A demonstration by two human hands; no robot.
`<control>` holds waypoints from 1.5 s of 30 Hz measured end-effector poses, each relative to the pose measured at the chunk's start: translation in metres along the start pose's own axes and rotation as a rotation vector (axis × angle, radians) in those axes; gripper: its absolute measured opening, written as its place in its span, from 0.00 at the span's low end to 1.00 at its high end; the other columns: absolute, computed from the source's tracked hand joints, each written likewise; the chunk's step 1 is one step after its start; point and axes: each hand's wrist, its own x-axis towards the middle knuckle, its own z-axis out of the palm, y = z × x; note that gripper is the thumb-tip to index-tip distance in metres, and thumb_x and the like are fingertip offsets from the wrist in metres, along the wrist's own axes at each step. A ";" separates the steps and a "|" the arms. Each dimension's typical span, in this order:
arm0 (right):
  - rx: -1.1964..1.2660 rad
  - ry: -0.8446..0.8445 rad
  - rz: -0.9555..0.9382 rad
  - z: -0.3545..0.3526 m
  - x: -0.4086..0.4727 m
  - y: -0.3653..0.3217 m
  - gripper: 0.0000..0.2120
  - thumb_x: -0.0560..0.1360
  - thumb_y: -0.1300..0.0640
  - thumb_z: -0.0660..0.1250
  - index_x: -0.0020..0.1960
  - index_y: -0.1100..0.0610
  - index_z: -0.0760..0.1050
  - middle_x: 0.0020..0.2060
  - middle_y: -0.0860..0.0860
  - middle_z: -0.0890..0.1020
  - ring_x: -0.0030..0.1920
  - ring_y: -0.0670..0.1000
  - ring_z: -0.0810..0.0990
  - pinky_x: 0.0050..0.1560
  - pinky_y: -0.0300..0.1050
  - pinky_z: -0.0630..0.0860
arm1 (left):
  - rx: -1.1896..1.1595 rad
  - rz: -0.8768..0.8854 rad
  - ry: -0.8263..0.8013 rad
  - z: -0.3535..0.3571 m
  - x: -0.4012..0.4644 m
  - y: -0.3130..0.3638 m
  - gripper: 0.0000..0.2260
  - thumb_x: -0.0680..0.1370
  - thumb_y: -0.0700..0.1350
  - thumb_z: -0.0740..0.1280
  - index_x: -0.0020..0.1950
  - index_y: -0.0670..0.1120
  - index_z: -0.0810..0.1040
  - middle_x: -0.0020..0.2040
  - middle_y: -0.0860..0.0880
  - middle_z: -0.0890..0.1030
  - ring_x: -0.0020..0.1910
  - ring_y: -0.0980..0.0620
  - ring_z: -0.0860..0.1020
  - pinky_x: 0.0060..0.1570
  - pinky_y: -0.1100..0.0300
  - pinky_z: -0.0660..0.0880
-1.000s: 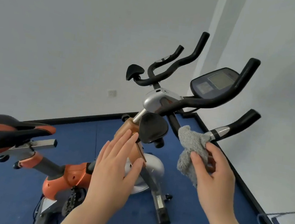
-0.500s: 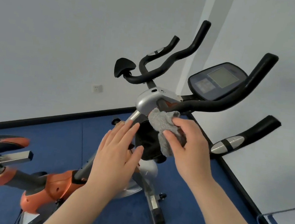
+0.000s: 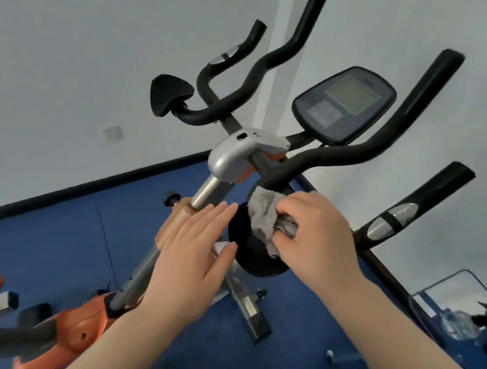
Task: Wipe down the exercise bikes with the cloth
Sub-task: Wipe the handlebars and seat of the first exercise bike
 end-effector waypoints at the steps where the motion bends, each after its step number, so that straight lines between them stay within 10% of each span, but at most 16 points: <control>1: -0.015 0.013 0.006 0.004 0.003 -0.007 0.10 0.63 0.63 0.72 0.42 0.54 0.75 0.35 0.47 0.77 0.39 0.51 0.73 0.33 0.46 0.72 | -0.004 0.018 -0.012 -0.003 0.003 -0.003 0.24 0.77 0.58 0.53 0.73 0.59 0.63 0.72 0.61 0.67 0.73 0.62 0.60 0.72 0.52 0.60; 7: -0.090 -0.238 -0.101 0.005 -0.015 -0.030 0.05 0.67 0.56 0.70 0.42 0.50 0.76 0.35 0.45 0.78 0.37 0.49 0.75 0.35 0.44 0.71 | -0.085 0.097 -0.082 -0.013 0.017 -0.022 0.21 0.77 0.56 0.54 0.70 0.60 0.67 0.67 0.62 0.73 0.67 0.60 0.68 0.66 0.50 0.67; 13: 0.000 0.126 0.158 0.002 -0.004 -0.037 0.09 0.74 0.57 0.66 0.53 0.49 0.71 0.48 0.46 0.75 0.41 0.49 0.76 0.37 0.47 0.76 | -0.128 0.162 -0.104 -0.019 0.025 -0.033 0.20 0.77 0.55 0.54 0.69 0.59 0.70 0.64 0.62 0.75 0.64 0.61 0.70 0.63 0.50 0.69; 23: -0.196 0.211 0.232 0.031 -0.021 -0.058 0.09 0.69 0.51 0.72 0.42 0.53 0.74 0.41 0.47 0.77 0.40 0.49 0.76 0.36 0.43 0.74 | -0.196 0.217 -0.148 -0.022 0.030 -0.035 0.20 0.77 0.52 0.59 0.69 0.57 0.71 0.60 0.63 0.76 0.59 0.71 0.68 0.58 0.73 0.63; 45: 0.025 0.207 0.314 0.033 -0.011 -0.054 0.10 0.70 0.54 0.71 0.49 0.48 0.75 0.49 0.41 0.77 0.47 0.42 0.76 0.45 0.39 0.73 | -0.410 0.196 -0.186 -0.021 0.045 -0.025 0.16 0.79 0.41 0.62 0.64 0.54 0.76 0.45 0.61 0.78 0.47 0.69 0.73 0.49 0.79 0.64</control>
